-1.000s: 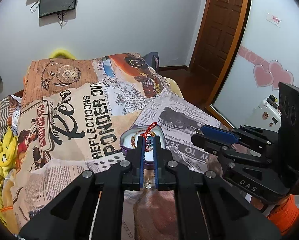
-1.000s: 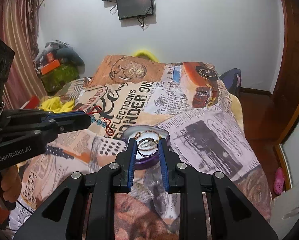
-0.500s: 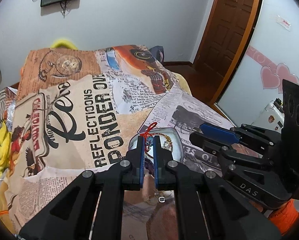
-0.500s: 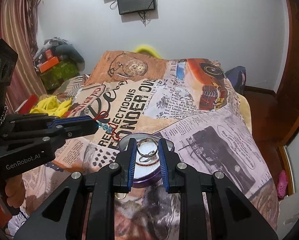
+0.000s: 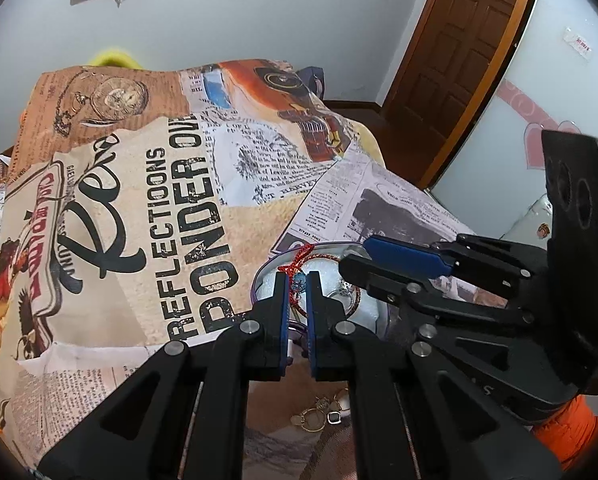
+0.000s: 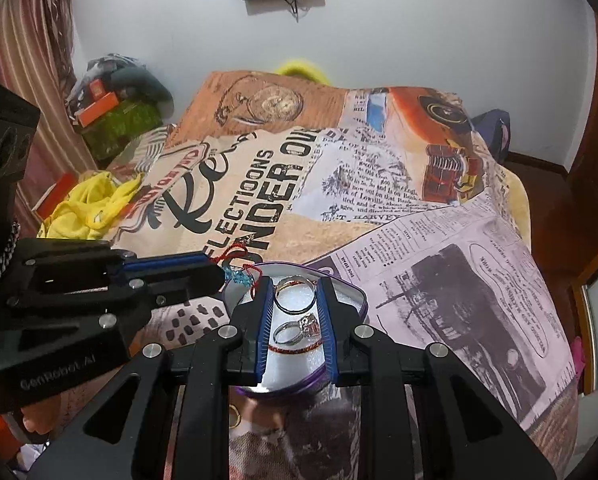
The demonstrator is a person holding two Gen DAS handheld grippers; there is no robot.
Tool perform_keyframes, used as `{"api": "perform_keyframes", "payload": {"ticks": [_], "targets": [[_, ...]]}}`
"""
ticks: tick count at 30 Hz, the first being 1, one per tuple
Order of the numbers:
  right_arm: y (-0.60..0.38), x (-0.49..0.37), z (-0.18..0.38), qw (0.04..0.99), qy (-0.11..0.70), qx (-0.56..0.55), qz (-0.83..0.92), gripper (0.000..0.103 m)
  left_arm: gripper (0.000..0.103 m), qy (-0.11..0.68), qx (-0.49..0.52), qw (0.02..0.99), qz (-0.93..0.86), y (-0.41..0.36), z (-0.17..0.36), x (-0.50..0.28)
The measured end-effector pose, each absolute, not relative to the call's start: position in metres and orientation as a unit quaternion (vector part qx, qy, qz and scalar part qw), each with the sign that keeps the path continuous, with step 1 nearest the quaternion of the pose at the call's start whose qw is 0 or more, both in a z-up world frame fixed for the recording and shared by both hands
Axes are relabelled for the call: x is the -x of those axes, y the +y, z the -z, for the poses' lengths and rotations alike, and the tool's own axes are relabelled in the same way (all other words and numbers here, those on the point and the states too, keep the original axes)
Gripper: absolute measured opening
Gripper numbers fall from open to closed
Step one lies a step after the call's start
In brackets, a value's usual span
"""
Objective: Organize jewelry
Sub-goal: 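Carry both items over the heart tin and open both tools inside it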
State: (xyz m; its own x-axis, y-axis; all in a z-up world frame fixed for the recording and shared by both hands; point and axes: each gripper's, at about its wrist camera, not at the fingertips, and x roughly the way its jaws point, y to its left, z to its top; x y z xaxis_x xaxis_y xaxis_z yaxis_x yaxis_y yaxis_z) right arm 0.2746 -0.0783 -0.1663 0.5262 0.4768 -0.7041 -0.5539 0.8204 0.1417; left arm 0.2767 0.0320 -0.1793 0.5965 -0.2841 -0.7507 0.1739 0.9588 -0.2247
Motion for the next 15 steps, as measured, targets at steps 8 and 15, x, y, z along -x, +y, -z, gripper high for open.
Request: {"api": "perform_keyframes", "payload": {"ticks": [8, 15], "targets": [[-0.078, -0.288, 0.173, 0.864, 0.407, 0.047, -0.294, 0.02, 0.006, 0.441, 0.063, 0.885, 0.137, 0.029, 0.189, -0.282], [-0.076, -0.294, 0.179, 0.854, 0.422, 0.049, -0.301, 0.02, 0.006, 0.449, 0.065, 0.881, 0.135, 0.029, 0.194, -0.285]]}}
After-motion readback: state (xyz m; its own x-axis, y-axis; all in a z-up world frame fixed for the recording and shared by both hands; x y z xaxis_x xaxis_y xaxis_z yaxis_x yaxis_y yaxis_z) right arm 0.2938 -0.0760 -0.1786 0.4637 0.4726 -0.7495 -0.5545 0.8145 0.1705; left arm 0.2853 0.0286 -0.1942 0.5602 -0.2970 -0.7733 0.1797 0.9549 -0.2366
